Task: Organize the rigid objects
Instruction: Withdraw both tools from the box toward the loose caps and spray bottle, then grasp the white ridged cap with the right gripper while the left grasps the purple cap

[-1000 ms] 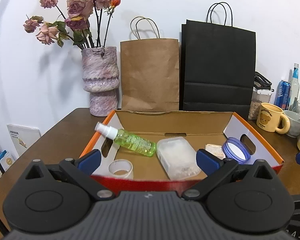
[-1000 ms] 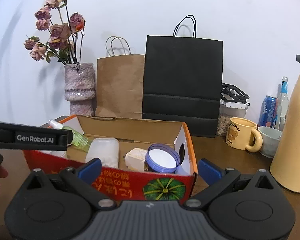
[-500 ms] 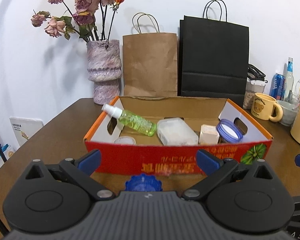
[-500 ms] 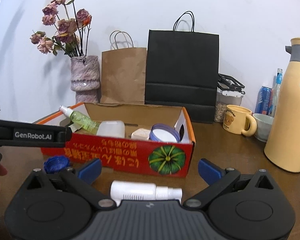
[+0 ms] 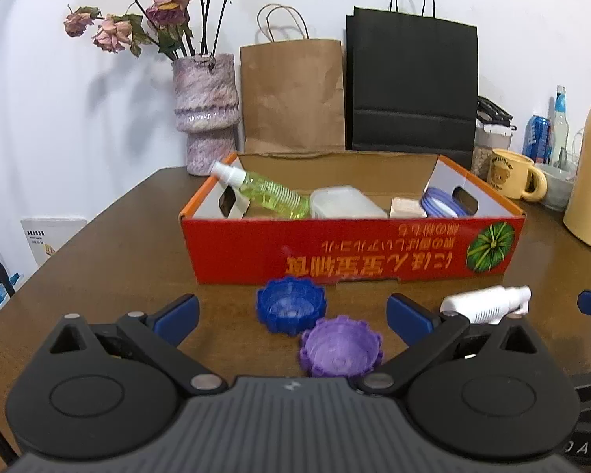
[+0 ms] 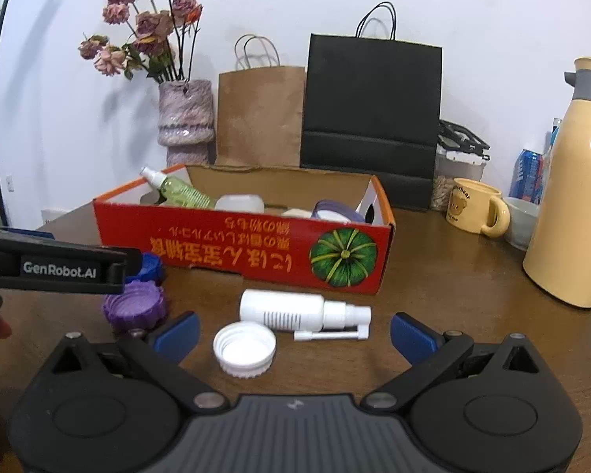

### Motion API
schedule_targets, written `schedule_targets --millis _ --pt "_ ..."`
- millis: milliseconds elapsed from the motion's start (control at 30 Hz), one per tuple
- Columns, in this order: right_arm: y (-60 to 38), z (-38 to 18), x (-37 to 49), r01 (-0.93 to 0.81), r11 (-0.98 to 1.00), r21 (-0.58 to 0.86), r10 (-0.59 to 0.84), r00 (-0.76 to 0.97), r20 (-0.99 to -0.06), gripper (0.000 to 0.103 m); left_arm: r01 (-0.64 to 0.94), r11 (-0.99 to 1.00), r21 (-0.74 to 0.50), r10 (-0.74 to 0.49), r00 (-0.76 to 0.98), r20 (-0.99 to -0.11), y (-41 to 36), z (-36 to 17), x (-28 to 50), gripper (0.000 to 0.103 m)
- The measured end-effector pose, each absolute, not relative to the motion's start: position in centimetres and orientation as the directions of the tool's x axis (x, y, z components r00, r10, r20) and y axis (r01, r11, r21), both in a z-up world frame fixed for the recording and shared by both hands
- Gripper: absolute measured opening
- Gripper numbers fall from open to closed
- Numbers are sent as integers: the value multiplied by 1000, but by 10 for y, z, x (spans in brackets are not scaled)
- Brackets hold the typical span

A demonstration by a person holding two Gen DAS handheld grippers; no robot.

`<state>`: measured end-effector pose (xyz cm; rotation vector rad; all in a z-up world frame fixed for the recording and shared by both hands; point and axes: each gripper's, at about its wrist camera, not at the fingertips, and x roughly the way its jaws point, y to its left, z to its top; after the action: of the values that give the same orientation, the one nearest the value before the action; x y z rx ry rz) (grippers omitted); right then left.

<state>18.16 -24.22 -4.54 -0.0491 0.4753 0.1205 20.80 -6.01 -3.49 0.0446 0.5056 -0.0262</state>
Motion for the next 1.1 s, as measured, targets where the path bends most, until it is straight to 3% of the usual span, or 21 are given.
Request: schedule_targets --millis 300,633,833,933,967,1100 --pt "-235 -47 174 -180 983 -27 145 865 -481 102 61 998 34 -35 853 -521 -49 -45 197 103" --pt "-226 -54 191 -242 970 -20 191 809 -556 88 39 999 -4 -35 836 -547 -41 -48 200 103" --pt "-224 -59 211 -264 964 6 215 770 -601 67 35 999 -9 -34 834 -551 -40 -48 201 103" --pt "-226 -60 217 -273 962 32 235 757 -609 51 33 999 -13 -35 833 -552 -39 -48 201 103" --pt "-226 -60 218 -274 961 37 239 757 -608 41 34 999 -14 -36 833 -552 -39 -48 201 103" --pt "-230 -59 215 -271 961 56 252 771 -585 40 34 999 -14 -36 833 -553 -39 -48 202 103"
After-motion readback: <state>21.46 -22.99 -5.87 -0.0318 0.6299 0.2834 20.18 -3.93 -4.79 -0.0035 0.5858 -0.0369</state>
